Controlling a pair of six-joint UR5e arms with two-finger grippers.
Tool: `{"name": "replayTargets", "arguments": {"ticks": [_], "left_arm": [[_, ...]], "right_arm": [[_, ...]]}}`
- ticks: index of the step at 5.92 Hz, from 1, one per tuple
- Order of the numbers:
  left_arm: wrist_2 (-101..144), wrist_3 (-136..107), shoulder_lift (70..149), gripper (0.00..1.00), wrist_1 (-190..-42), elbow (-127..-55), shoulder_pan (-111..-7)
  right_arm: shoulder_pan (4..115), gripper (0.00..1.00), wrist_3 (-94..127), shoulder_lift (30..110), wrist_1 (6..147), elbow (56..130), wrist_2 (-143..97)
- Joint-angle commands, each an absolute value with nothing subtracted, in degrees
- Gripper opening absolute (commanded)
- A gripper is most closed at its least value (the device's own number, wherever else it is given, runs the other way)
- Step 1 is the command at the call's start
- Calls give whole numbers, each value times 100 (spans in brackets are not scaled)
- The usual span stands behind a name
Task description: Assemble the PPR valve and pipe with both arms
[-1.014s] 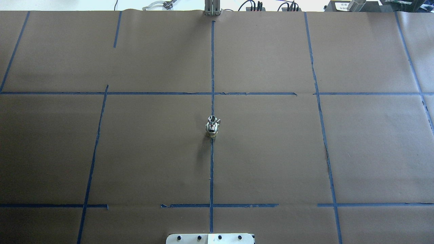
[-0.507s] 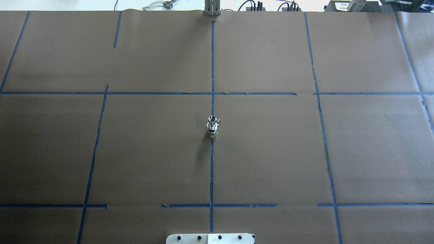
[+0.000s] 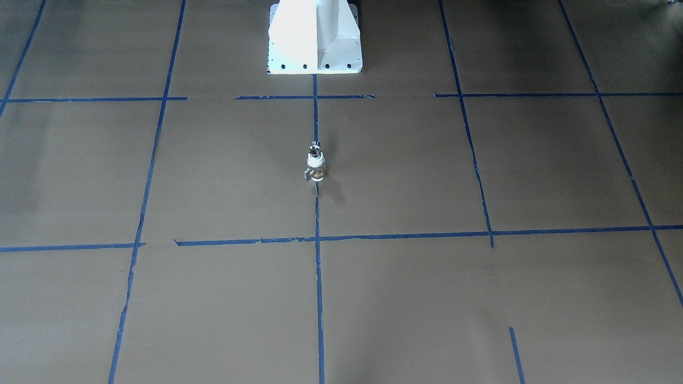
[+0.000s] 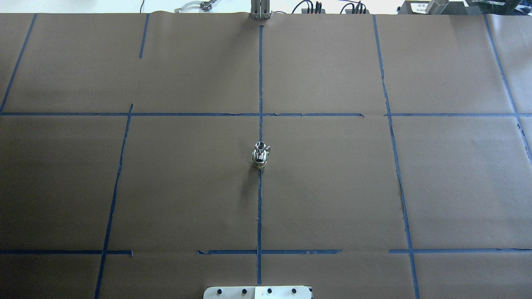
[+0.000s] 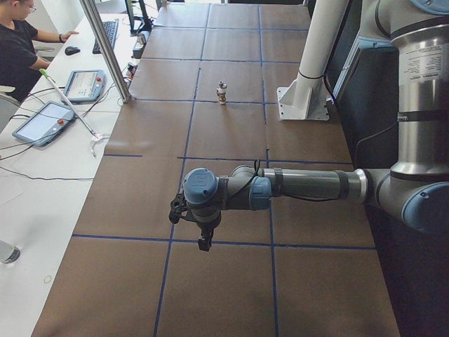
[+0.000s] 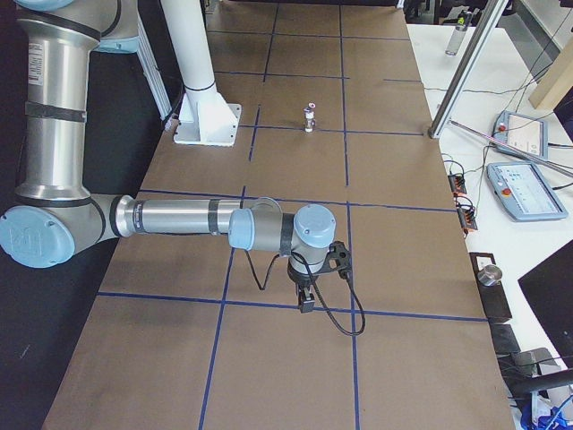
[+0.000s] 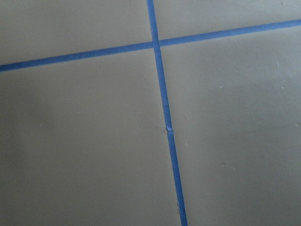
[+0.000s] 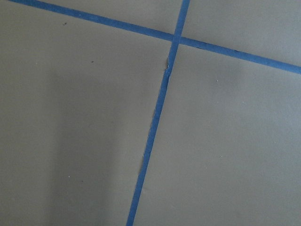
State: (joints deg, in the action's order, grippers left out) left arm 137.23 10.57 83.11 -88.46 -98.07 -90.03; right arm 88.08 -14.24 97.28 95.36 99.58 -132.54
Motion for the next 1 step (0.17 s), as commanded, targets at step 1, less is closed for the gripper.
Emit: {"name": "replayTargets", "arguments": {"ticks": [1], "left_arm": [[13711,1063,8315,100,-8842,-9922,-9000]], "right_arm": [[8807,100,-1424,9721,9536,9958,-13254]]}}
